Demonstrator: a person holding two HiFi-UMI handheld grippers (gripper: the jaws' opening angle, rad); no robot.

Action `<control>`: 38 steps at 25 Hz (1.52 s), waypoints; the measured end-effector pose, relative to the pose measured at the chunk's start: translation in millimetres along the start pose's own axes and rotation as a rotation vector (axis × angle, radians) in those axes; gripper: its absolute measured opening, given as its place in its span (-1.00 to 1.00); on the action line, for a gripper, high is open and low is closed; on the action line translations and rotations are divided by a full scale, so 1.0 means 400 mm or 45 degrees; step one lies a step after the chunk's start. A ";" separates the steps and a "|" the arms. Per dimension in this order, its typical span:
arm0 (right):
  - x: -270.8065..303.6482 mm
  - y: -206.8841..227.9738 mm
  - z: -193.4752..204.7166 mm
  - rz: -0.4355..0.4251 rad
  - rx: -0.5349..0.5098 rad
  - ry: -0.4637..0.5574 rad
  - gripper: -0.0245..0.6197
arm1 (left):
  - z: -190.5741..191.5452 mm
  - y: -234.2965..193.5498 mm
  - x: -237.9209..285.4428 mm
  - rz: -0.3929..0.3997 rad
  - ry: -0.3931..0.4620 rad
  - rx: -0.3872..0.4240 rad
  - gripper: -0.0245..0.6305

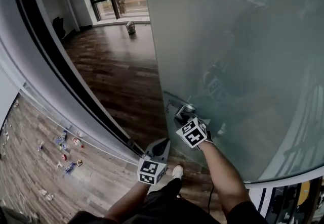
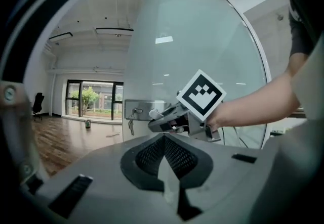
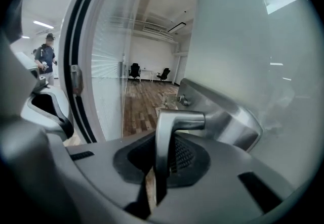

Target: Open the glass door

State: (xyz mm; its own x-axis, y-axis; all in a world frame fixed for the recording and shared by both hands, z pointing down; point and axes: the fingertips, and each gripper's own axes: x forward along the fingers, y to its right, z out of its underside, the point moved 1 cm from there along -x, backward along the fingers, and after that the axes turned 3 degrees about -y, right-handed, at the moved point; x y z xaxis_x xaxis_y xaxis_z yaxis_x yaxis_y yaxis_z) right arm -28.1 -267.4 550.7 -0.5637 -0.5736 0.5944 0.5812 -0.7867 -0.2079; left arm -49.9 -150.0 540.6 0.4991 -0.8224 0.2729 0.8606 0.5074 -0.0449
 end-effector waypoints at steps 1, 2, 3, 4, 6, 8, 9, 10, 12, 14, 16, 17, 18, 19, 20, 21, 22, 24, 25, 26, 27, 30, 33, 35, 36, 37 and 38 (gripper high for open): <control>0.010 0.031 -0.003 0.012 0.008 -0.002 -0.78 | -0.010 -0.005 0.032 0.005 -0.005 -0.013 -0.93; 0.018 0.062 -0.003 0.020 0.020 -0.004 -0.78 | -0.023 -0.009 0.066 0.010 0.000 -0.023 -0.93; 0.023 0.095 -0.001 0.029 0.034 -0.007 -0.78 | -0.037 -0.012 0.099 0.016 0.006 -0.029 -0.93; 0.028 0.128 0.001 0.038 0.048 -0.010 -0.79 | -0.051 -0.016 0.130 0.025 0.007 -0.030 -0.93; 0.039 0.197 0.005 0.062 0.075 -0.019 -0.78 | -0.076 -0.032 0.190 0.042 0.005 -0.019 -0.93; 0.060 0.268 0.009 0.080 0.102 -0.026 -0.79 | -0.098 -0.064 0.252 0.044 0.011 -0.003 -0.93; 0.075 0.302 0.015 0.086 0.115 -0.028 -0.79 | -0.104 -0.081 0.282 0.042 0.014 0.000 -0.93; 0.094 0.335 0.025 0.093 0.128 -0.026 -0.79 | -0.106 -0.097 0.312 0.043 0.016 -0.002 -0.93; 0.133 0.398 0.049 0.117 0.158 -0.015 -0.79 | -0.104 -0.117 0.372 0.061 0.018 -0.014 -0.93; 0.149 0.469 0.068 0.153 0.188 -0.021 -0.80 | -0.120 -0.123 0.429 0.088 0.032 -0.021 -0.93; 0.135 0.546 0.077 0.189 0.217 -0.055 -0.80 | -0.163 -0.113 0.470 0.117 0.051 -0.024 -0.93; 0.126 0.582 0.078 0.206 0.232 -0.071 -0.80 | -0.185 -0.107 0.484 0.131 0.057 -0.025 -0.93; 0.118 0.618 0.080 0.222 0.247 -0.083 -0.80 | -0.205 -0.101 0.497 0.145 0.060 -0.030 -0.93; 0.112 0.655 0.083 0.238 0.264 -0.092 -0.80 | -0.224 -0.094 0.510 0.162 0.061 -0.041 -0.93; 0.105 0.696 0.088 0.253 0.281 -0.099 -0.80 | -0.241 -0.085 0.526 0.180 0.059 -0.057 -0.93; 0.100 0.740 0.097 0.269 0.298 -0.105 -0.80 | -0.256 -0.074 0.547 0.199 0.057 -0.069 -0.93; 0.100 0.782 0.107 0.286 0.314 -0.110 -0.80 | -0.265 -0.066 0.569 0.215 0.053 -0.073 -0.93; 0.118 0.851 0.128 0.318 0.344 -0.120 -0.80 | -0.263 -0.070 0.610 0.237 0.044 -0.077 -0.93; 0.127 0.879 0.141 0.330 0.359 -0.124 -0.80 | -0.258 -0.076 0.628 0.242 0.040 -0.078 -0.93; 0.132 0.907 0.154 0.340 0.376 -0.126 -0.80 | -0.254 -0.080 0.646 0.242 0.035 -0.078 -0.93; 0.130 0.939 0.168 0.351 0.392 -0.128 -0.80 | -0.253 -0.080 0.666 0.238 0.031 -0.077 -0.93; 0.112 1.051 0.209 0.395 0.438 -0.133 -0.80 | -0.270 -0.080 0.741 0.211 0.030 -0.083 -0.93; 0.092 1.162 0.249 0.442 0.483 -0.142 -0.80 | -0.291 -0.083 0.817 0.180 0.029 -0.098 -0.93; 0.081 1.233 0.283 0.466 0.513 -0.145 -0.80 | -0.297 -0.079 0.869 0.161 0.028 -0.103 -0.93; 0.074 1.266 0.301 0.477 0.528 -0.145 -0.80 | -0.298 -0.077 0.893 0.152 0.027 -0.105 -0.93; 0.065 1.298 0.318 0.489 0.545 -0.145 -0.80 | -0.298 -0.075 0.917 0.145 0.026 -0.106 -0.93; 0.057 1.330 0.334 0.501 0.562 -0.145 -0.80 | -0.298 -0.074 0.940 0.137 0.022 -0.106 -0.93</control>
State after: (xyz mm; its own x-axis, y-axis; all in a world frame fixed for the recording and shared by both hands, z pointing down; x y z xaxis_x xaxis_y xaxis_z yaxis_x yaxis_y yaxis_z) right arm 346.8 -668.3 557.4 -0.2041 -0.7552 0.6228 0.9361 -0.3367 -0.1015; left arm 124.4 -505.0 529.8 0.5903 -0.7690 0.2454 0.8069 0.5706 -0.1528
